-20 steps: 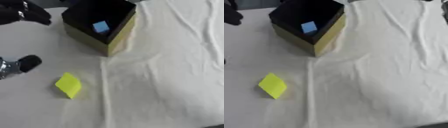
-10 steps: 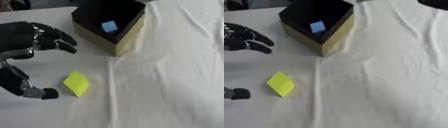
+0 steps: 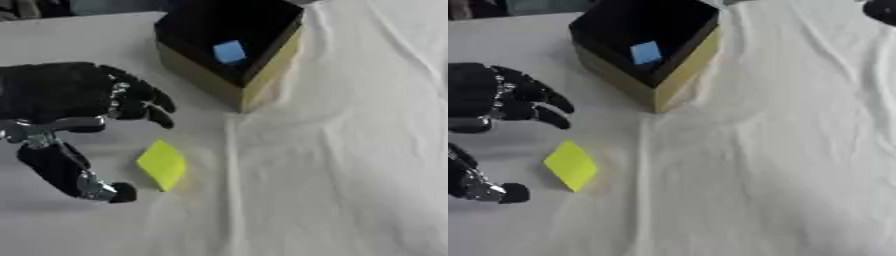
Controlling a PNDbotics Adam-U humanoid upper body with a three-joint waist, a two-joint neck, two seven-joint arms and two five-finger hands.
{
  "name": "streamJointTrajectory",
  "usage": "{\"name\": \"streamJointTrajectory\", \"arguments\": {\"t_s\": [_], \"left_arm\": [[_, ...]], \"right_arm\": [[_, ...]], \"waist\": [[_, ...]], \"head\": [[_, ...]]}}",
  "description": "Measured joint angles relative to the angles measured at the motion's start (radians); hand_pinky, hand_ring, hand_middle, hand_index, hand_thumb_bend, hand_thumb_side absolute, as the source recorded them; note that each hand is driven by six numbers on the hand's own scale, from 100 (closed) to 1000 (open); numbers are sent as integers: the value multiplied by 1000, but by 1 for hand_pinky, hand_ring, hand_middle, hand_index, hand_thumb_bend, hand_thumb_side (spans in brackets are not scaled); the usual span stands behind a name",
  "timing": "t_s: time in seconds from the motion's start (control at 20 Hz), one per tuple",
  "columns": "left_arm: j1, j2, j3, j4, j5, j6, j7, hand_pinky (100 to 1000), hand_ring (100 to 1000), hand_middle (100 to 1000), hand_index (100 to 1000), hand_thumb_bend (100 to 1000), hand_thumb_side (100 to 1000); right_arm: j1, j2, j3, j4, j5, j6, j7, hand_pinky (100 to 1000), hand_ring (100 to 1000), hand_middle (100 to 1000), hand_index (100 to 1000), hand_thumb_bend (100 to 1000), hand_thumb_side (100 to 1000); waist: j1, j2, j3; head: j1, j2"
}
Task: Pick up objects on the table and place them in the box.
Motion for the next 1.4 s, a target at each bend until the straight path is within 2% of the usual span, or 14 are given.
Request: {"name": "streamJointTrajectory", "arguments": {"t_s": [0.25, 0.55, 0.85, 1.1, 1.4], "left_arm": [[-39, -58, -32, 55, -19, 21, -32, 781, 843, 836, 864, 298, 403], [-49, -104, -53, 148, -38, 16, -60, 784, 845, 834, 865, 302, 384], [-49, -115, -65, 205, -43, 3, -102, 790, 849, 838, 867, 292, 376], [-48, -115, -58, 199, -22, 8, -124, 802, 859, 853, 878, 341, 437], [-31, -112, -8, 133, 3, 31, -112, 803, 862, 852, 877, 349, 483]], "right_arm": [[10, 8, -2, 0, -3, -2, 2, 834, 862, 741, 802, 100, 611], [20, 12, -8, 0, -5, -1, 2, 834, 862, 740, 800, 100, 619], [21, 18, -12, 0, -7, -1, 1, 834, 862, 740, 799, 100, 624], [30, 26, -12, 0, -7, 2, 1, 834, 862, 739, 797, 100, 633], [38, 32, -13, 0, -7, 7, 3, 835, 863, 738, 796, 100, 642]], "waist": [[-1, 9, -4], [0, 18, -12], [3, 19, -16], [3, 20, -16], [6, 21, -14]], "head": [[-2, -7], [-6, -13], [-11, -13], [-15, -13], [-27, -13]]}}
